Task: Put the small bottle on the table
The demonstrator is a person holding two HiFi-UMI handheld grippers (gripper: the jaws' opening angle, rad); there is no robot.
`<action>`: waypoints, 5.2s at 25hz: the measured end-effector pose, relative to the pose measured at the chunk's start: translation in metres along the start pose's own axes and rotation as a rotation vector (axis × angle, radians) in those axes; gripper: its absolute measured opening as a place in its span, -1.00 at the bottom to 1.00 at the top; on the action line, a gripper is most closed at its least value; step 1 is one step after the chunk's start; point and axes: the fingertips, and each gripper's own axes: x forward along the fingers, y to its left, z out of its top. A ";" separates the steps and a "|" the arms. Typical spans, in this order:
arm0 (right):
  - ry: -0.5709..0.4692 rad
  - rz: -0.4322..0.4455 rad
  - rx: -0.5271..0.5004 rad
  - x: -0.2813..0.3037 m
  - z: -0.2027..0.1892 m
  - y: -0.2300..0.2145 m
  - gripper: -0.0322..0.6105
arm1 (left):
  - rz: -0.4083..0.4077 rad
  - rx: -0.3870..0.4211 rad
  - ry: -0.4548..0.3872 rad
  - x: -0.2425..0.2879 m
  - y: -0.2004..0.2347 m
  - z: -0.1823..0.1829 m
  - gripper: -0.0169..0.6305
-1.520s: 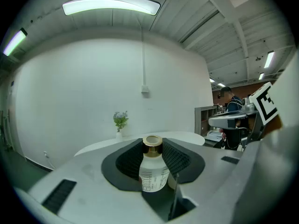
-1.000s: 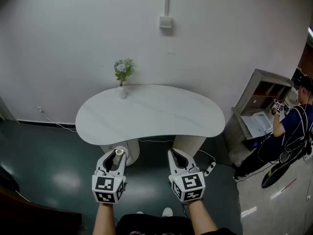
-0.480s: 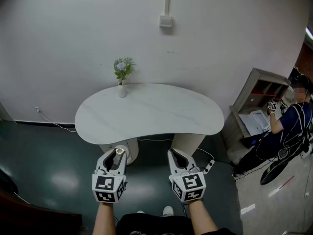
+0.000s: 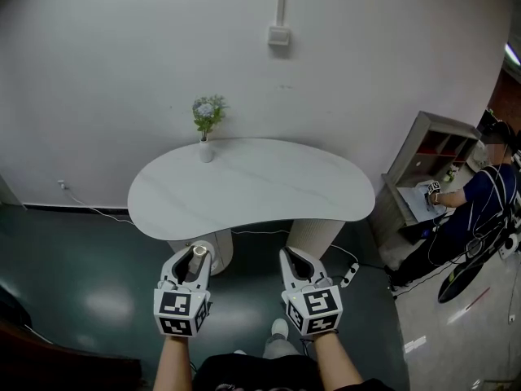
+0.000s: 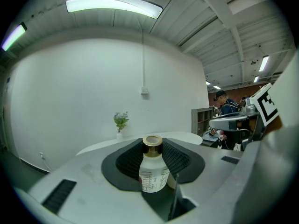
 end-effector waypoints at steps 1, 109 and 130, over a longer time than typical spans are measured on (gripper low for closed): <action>-0.001 0.000 0.000 0.002 0.000 0.000 -0.69 | 0.000 0.000 -0.002 0.001 0.002 0.000 -0.56; 0.130 0.124 0.071 0.313 -0.032 -0.186 -0.69 | 0.103 -0.036 0.152 0.328 0.084 -0.017 -0.55; 0.234 0.119 0.097 0.347 -0.075 -0.182 -0.69 | 0.064 -0.103 0.237 0.363 0.101 -0.068 -0.55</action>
